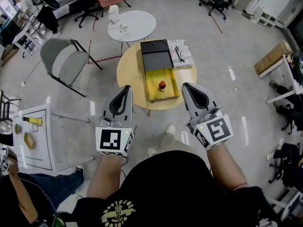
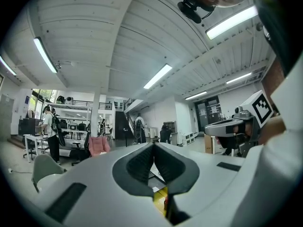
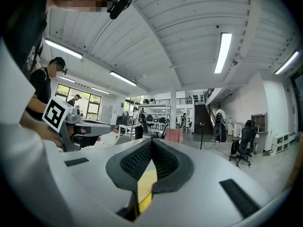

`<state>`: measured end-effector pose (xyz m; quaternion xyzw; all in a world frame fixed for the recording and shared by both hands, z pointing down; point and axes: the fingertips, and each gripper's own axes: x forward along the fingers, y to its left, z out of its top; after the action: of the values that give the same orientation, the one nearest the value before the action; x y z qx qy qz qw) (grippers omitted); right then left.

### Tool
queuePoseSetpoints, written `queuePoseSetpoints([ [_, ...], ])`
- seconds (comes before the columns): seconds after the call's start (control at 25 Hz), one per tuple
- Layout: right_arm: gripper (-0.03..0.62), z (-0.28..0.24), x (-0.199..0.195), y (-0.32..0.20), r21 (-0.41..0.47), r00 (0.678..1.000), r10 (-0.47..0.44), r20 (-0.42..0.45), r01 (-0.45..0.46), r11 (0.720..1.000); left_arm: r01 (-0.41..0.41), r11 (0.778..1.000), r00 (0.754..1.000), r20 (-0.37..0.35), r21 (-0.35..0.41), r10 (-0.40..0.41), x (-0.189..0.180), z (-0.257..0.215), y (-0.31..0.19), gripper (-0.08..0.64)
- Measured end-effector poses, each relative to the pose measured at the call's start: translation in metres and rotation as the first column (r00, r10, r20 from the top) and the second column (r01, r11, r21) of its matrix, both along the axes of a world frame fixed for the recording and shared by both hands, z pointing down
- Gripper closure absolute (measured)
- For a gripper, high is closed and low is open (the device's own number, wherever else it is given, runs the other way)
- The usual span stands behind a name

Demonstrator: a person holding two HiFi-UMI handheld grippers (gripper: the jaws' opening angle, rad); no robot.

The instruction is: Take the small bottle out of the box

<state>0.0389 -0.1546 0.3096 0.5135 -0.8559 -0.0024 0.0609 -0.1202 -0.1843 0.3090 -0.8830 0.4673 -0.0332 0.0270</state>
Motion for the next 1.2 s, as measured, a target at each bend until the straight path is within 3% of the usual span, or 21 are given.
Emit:
queuePoseSetpoints([
  [1.2, 0.579, 0.032, 0.027, -0.098, -0.073, 0.999, -0.053, -0.007, 0.052, 0.996, 0.051, 0.997, 0.999, -0.004, -0.065, -0.051, 0.029, 0.031, -0.095, 0.545],
])
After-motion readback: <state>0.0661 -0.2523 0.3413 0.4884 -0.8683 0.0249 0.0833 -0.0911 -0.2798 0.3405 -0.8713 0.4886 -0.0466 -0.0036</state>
